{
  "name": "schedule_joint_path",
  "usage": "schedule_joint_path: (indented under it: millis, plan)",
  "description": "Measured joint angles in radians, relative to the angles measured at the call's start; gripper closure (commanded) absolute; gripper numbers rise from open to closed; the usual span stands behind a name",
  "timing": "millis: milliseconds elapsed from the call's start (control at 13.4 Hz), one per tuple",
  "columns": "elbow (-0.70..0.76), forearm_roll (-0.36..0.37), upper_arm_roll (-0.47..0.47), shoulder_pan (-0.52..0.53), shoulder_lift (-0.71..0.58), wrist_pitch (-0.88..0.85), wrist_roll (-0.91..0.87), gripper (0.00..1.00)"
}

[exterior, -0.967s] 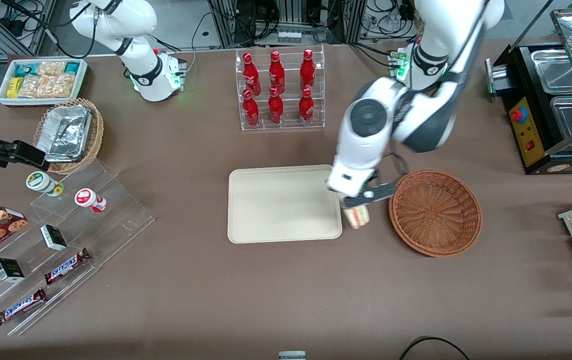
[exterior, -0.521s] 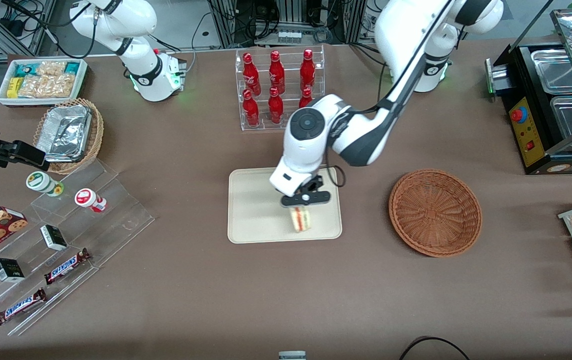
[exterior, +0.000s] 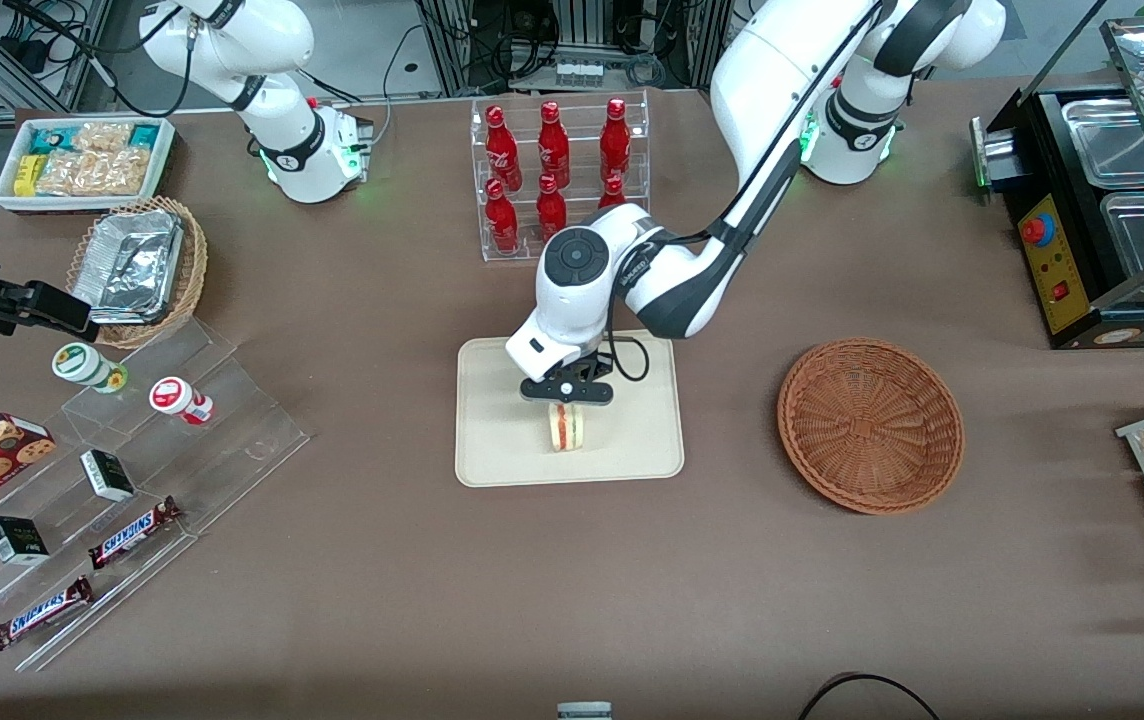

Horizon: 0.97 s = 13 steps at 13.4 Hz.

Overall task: Place sandwich from basket to tray
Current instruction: 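Lower the sandwich onto the tray and open the left gripper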

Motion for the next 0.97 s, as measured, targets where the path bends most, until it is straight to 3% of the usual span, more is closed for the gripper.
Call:
schedule_joint_path:
  millis: [372,446,595,669,744,818,967]
  plan:
    - [0.000,0.000,-0.001,-0.018,0.029,0.001,0.013,1.00]
    - [0.000,0.000,-0.001,-0.018,0.032,0.001,0.014,0.95]
    - [0.000,0.000,-0.001,-0.018,0.035,0.001,0.014,0.57]
    - [0.000,0.000,-0.001,-0.018,0.036,0.001,0.014,0.28]
    - [0.000,0.000,-0.001,-0.018,0.036,0.001,0.014,0.06]
    - [0.001,0.000,-0.001,-0.018,0.036,0.001,0.014,0.01]
    - [0.005,0.000,-0.001,-0.018,0.036,0.001,0.013,0.00]
